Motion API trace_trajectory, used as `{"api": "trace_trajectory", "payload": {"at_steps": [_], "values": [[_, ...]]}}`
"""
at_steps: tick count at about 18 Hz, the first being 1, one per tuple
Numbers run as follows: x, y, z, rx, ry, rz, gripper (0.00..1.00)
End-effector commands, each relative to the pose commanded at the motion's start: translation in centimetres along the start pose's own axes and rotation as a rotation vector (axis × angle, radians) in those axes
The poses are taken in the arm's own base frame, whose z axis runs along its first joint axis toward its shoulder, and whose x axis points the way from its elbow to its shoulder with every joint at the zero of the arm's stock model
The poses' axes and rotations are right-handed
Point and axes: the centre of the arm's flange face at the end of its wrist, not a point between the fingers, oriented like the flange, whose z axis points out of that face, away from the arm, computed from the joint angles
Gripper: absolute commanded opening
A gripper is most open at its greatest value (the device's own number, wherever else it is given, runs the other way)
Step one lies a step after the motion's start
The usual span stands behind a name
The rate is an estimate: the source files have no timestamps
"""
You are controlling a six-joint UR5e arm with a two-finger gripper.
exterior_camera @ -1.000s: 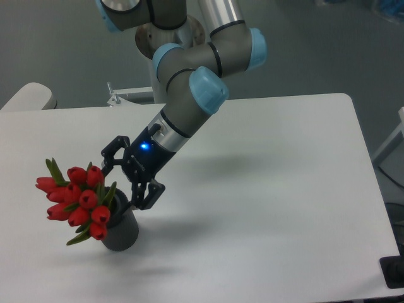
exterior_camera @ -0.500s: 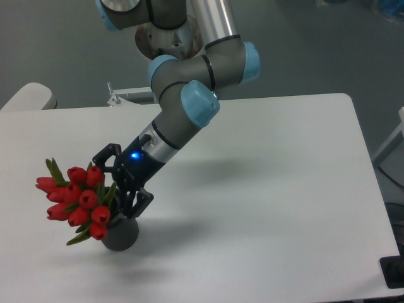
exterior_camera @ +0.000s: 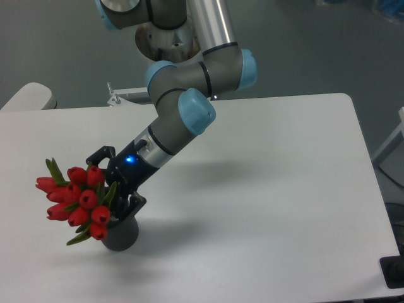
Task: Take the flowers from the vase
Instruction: 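Close the gripper around the tulip stems just above the vase rim, then lift the gripped tulips straight up out of the grey vase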
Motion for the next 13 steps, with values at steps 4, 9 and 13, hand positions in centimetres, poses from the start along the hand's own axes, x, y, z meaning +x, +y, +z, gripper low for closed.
{"api": "trace_trajectory", "payload": {"at_steps": [4,9,13], "values": [[-0.5,0.1,-0.2,0.005,-0.004,0.003,0.39],[-0.8,-0.1,-0.4,0.007,-0.009,0.005,0.24],[-1.2,-0.4,-1.1,0.02,-0.019,0.001,0.21]]}}
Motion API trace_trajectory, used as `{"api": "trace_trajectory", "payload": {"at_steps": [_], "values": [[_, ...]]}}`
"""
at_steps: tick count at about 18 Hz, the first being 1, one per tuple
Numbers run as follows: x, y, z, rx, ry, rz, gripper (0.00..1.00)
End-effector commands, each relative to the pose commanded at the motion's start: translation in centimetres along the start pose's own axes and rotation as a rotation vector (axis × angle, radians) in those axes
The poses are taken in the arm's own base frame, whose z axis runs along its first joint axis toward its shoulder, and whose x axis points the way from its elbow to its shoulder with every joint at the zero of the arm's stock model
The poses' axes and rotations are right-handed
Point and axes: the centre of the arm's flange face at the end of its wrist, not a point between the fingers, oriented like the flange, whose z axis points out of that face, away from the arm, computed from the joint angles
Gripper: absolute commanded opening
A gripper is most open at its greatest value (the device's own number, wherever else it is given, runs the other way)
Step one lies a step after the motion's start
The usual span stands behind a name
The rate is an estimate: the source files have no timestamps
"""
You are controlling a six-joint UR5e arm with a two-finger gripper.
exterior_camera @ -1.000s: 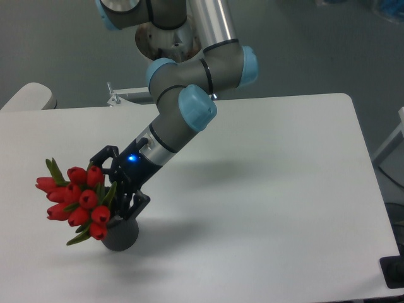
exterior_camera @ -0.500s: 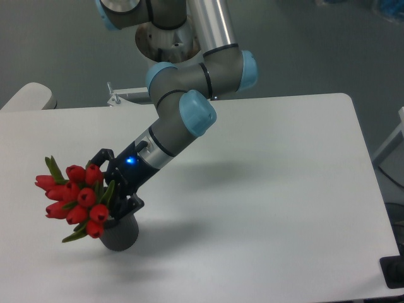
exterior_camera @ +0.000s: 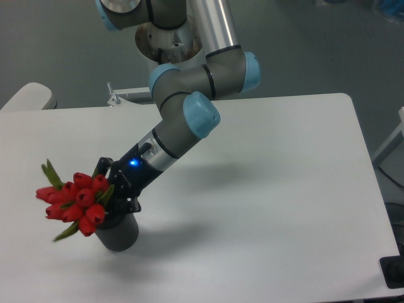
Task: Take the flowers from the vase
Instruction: 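Lift the gripped tulips straight up out of the grey vase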
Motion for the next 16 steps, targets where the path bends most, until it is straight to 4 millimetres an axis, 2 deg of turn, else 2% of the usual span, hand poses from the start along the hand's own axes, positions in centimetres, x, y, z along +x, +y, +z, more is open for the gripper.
{"api": "trace_trajectory", "payload": {"at_steps": [3,7,16], "values": [[-0.1,-0.3,-1.2,0.014,-0.015,-0.019,0.21],[1.0,-2.7,-3.7,0.03,-0.053,-0.065,0.21],[2.6,-6.0,-6.0,0.086,-0.061,-0.119,0.22]]}}
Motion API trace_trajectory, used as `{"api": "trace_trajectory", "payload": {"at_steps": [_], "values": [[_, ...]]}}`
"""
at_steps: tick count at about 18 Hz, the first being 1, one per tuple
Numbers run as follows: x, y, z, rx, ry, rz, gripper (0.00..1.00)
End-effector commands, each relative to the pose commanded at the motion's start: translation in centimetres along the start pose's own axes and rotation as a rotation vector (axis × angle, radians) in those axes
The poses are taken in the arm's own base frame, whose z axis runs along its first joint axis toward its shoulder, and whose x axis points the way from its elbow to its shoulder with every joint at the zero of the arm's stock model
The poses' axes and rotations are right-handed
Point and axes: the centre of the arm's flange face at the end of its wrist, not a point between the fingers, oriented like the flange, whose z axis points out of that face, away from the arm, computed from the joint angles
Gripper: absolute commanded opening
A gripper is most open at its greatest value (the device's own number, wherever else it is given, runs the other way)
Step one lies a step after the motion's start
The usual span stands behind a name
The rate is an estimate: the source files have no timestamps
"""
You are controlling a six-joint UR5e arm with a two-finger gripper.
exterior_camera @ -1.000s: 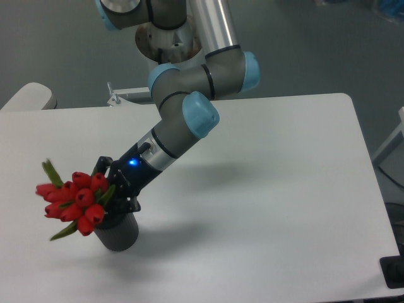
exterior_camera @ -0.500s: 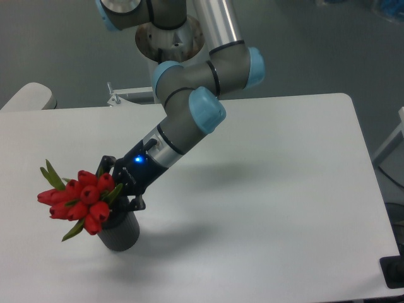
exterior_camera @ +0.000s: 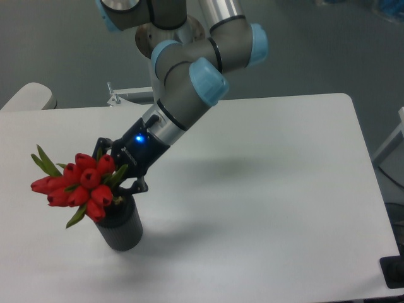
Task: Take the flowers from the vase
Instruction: 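Lift the gripped tulips straight up out of the grey vase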
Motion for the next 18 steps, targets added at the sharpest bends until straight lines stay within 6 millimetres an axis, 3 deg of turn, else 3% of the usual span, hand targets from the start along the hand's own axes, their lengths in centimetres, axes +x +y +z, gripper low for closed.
{"api": "trace_trajectory", "payload": {"at_steps": [8,15,18], "values": [[0.7,-3.1,-1.2,0.026,-0.016,-0.011,0.22],[-0.2,-6.3,-3.5,0.052,-0.06,0.002,0.23],[-0.9,-6.1,-4.5,0.054,-0.079,0.0,0.23]]}}
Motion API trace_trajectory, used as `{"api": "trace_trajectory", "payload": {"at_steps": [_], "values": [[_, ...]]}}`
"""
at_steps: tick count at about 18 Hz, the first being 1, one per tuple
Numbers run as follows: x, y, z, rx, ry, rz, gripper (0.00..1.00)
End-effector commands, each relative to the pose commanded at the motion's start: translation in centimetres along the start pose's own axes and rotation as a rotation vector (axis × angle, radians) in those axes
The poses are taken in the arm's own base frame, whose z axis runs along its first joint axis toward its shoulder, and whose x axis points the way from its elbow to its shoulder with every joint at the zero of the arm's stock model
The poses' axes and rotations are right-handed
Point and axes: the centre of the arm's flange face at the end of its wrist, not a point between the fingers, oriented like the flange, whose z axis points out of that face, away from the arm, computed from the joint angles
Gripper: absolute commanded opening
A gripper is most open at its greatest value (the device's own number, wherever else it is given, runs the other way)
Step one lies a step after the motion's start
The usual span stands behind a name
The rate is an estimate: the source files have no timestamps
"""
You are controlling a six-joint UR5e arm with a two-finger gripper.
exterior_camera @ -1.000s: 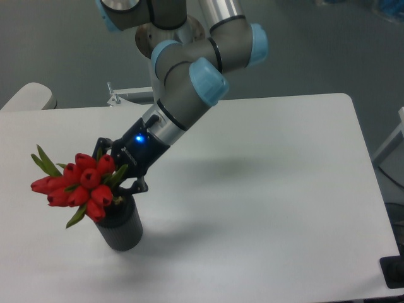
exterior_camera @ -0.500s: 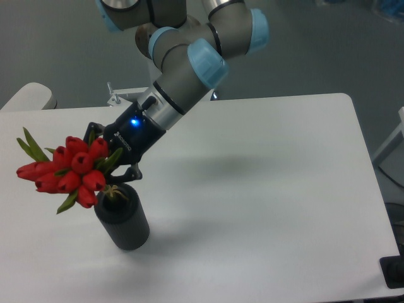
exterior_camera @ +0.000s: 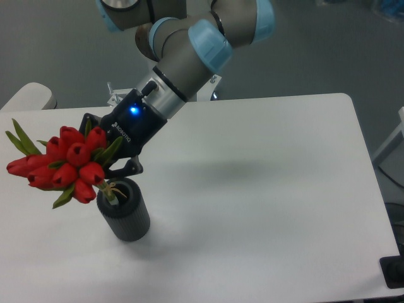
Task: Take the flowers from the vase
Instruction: 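Lift the gripped tulips straight up out of the grey vase, then carry the tulip bouquet away from the vase across the table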
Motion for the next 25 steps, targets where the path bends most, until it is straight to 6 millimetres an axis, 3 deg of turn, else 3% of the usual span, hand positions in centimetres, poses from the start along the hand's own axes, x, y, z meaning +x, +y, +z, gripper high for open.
{"api": "trace_trajectory", "payload": {"at_steps": [4,8,15,21,25], "values": [[-0.7,0.5,-0.8,0.001,-0.013,-0.016,0.23],[0.0,-0.3,-1.9,0.008,-0.025,-0.014,0.23],[1.4,-1.6,-2.2,0.017,-0.024,-0.079,0.23],[1.3,-2.5,-2.7,0.025,-0.033,-0.092,0.23],[0.4,-3.7,-4.2,0.035,-0.067,-0.091,0.23]]}}
